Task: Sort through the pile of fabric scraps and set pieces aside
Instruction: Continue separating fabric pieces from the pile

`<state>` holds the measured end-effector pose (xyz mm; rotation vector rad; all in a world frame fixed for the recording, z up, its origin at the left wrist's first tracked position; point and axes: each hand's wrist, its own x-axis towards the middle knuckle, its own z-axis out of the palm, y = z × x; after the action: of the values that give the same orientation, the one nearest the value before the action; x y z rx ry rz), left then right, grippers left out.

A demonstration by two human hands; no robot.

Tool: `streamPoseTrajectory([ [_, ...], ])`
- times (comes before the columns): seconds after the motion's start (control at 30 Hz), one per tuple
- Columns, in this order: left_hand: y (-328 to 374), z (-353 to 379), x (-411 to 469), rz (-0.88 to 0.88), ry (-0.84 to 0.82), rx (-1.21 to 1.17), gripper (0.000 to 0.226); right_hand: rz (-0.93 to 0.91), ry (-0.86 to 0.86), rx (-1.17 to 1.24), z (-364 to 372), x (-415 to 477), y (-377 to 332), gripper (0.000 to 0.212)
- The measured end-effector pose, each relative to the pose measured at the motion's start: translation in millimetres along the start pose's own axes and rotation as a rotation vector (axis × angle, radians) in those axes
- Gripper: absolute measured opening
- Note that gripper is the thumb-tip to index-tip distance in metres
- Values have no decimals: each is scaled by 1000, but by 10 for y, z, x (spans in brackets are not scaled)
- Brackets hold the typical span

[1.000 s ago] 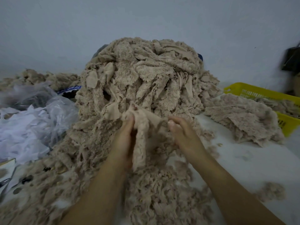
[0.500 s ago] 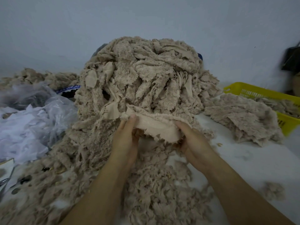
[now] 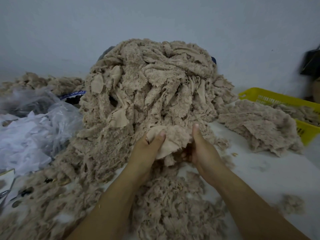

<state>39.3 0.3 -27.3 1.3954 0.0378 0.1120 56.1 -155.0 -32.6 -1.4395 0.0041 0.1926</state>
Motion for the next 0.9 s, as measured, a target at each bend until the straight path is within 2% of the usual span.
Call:
streamPoseTrajectory([
  [0.1, 19, -5, -10, 0, 16, 3, 24, -109, -21, -99, -14, 15, 22, 79],
  [0.17, 17, 0, -24, 41, -13, 26, 24, -193, -134, -158, 13, -21, -7, 58],
  [0.27, 1, 1, -50, 62, -104, -36, 38, -171, -315, -147, 18, -21, 1, 42],
  [0.37, -18, -12, -51, 5, -113, -18, 59, -138, -265, -205, -27, -27, 8, 29],
  [0.43, -21, -20, -49, -16, -84, 52, 58, -172, -205, -211, -69, 13, -13, 28],
  [0.47, -14, -16, -51, 1, -69, 93, 51, -220, -169, -100, -112, 44, -50, 25],
  [0.53, -20, -24, -37, 80, -10, 192, 38, -286, -40, 390, -272, 95, -206, 24],
  [0.57, -41, -49, -12, 126, 39, 276, 33, -299, 27, 649, -380, 116, -283, 30],
  [0.6, -65, -84, 13, 171, 89, 393, 29, -285, 90, 802, -473, 137, -312, 43],
  [0.63, -83, -122, 44, 209, 127, 527, 25, -233, 137, 837, -526, 144, -305, 57],
  [0.7, -123, -179, 97, 216, 134, 776, 24, -94, 156, 705, -495, 154, -216, 65],
  [0.77, -149, -213, 115, 118, 89, 1006, 33, -13, 117, 548, -375, 165, -105, 54],
  [0.83, -177, -235, 121, 29, 46, 1172, 42, -6, 79, 438, -261, 152, -64, 45],
  [0.9, -189, -242, 130, 22, 46, 1254, 46, -24, 48, 337, -204, 138, -36, 41],
])
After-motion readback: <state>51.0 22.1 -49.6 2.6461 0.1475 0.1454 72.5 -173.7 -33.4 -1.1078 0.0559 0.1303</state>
